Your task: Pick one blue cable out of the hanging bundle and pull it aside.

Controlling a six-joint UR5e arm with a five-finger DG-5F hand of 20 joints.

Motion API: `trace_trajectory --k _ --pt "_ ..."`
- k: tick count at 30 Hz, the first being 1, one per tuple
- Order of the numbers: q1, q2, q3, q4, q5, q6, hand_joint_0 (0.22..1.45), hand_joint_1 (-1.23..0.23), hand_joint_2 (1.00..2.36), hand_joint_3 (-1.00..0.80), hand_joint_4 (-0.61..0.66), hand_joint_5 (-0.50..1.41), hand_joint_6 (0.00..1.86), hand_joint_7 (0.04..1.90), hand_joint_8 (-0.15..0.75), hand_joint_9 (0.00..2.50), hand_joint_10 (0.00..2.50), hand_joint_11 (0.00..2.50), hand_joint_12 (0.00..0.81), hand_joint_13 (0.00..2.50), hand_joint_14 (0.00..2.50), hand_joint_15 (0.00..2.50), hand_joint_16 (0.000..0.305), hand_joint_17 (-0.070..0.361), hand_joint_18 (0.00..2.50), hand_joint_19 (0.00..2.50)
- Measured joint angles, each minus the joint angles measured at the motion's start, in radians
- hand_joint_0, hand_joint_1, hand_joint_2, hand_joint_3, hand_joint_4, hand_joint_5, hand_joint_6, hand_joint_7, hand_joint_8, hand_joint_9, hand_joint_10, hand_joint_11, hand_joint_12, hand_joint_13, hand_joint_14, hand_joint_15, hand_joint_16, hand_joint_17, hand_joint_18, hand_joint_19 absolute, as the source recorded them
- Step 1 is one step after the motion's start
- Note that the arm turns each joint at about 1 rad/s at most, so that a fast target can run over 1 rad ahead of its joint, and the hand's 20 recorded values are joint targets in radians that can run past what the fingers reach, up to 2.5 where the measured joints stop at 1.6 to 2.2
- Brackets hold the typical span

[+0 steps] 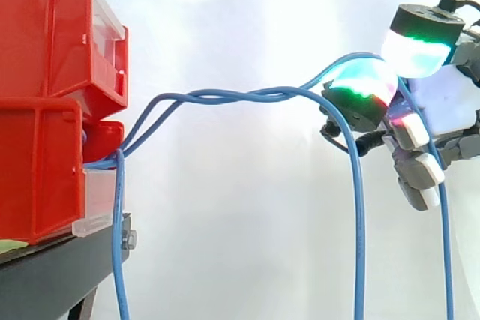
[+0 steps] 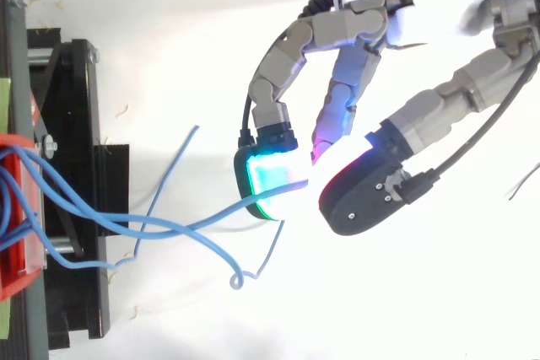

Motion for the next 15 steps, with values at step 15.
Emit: trace_trajectory --k 15 --pt "0.0 0.0 0.0 0.0 0.0 0.0 0.52 -0.85 1.28 -0.1 -0.08 0.03 0.83 0.87 0.265 1.13 0.01 0.1 0.406 0.95 0.02 0.48 0.063 0.142 0.82 0.5"
